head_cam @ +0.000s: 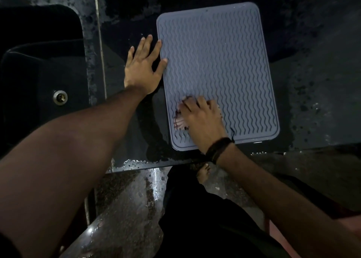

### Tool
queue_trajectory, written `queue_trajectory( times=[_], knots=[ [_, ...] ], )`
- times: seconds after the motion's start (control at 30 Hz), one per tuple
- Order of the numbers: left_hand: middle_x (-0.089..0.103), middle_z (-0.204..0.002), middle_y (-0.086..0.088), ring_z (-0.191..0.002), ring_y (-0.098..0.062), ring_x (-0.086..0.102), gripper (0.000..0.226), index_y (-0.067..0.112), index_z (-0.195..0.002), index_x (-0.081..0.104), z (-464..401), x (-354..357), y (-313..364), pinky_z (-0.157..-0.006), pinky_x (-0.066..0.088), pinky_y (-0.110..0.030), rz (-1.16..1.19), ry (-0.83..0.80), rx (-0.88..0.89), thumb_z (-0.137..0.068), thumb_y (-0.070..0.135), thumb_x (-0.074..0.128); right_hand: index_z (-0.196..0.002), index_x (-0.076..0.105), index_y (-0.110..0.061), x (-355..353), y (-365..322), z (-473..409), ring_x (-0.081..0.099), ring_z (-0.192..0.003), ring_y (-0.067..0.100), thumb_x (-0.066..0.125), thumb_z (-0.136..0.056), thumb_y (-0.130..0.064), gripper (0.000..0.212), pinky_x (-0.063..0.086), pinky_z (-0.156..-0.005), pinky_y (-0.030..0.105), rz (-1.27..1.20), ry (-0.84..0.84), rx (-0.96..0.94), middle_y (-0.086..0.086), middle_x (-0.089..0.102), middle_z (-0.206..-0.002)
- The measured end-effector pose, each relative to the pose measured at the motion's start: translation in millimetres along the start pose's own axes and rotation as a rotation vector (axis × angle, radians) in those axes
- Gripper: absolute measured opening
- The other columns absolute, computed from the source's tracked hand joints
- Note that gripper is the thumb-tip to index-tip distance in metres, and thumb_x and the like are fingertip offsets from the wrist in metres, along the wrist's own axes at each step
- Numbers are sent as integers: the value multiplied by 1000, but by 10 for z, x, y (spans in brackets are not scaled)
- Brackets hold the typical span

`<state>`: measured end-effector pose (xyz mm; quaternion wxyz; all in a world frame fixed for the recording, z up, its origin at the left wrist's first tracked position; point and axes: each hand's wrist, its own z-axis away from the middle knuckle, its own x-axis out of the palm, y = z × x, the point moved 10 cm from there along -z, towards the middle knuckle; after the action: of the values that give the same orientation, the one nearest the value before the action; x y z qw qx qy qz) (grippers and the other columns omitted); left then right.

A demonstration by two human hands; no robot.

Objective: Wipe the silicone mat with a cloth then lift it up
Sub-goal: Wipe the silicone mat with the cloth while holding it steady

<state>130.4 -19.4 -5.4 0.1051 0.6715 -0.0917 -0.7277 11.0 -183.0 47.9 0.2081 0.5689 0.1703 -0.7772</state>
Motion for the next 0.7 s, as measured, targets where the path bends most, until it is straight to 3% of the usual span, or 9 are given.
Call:
queue_trajectory(
  times=[0.1, 0.23, 0.33, 0.47, 0.53, 0.7],
  knots=[
    [11, -172, -1, -158, -19, 6, 63, 30, -163, 22, 1, 1, -1, -128, 3, -45, 5, -3, 4, -107, 58, 25, -129, 53, -18, 131, -33, 437, 42, -121, 28, 37, -81, -14, 50, 37, -97, 47, -18, -61, -20, 7, 47, -139],
    [12, -172, -3, -158, -20, 7, 63, 29, -163, 23, 2, -9, 6, -128, 3, -46, 6, 5, 11, -107, 57, 26, -132, 48, -21, 225, -14, 757, 42, -121, 28, 30, -85, -13, 51, 34, -97, 44, -62, -159, -23, 2, 42, -143],
    [12, -172, -3, -158, -19, 7, 63, 28, -163, 23, 8, -5, 4, -128, 3, -45, 4, 4, 12, -107, 57, 27, -126, 53, -23, 60, 37, 634, 44, -118, 26, 34, -78, -14, 53, 34, -94, 43, -92, -100, -12, -2, 50, -136],
    [10, -172, -2, -158, -18, 4, 63, 29, -164, 20, 0, 11, -4, -128, 1, -43, -14, -11, 4, -107, 57, 26, -125, 57, -20, -198, 31, 171, 48, -115, 28, 55, -73, -16, 52, 37, -92, 46, -135, 47, 50, 3, 55, -131],
    [11, -172, -2, -158, -18, 5, 63, 29, -163, 21, 3, 5, 4, -128, 1, -43, -17, -5, 5, -107, 57, 26, -130, 53, -19, -159, -71, -40, 44, -119, 28, 59, -77, -14, 54, 34, -95, 46, -100, 18, 28, 4, 51, -135],
    [11, -172, -2, -158, -18, 5, 63, 30, -163, 22, 1, 8, -6, -128, 1, -43, -6, 4, 2, -106, 59, 25, -129, 54, -17, 73, -156, 179, 43, -120, 27, 47, -83, -17, 47, 37, -98, 47, -46, -8, 19, 7, 50, -136]
  ],
)
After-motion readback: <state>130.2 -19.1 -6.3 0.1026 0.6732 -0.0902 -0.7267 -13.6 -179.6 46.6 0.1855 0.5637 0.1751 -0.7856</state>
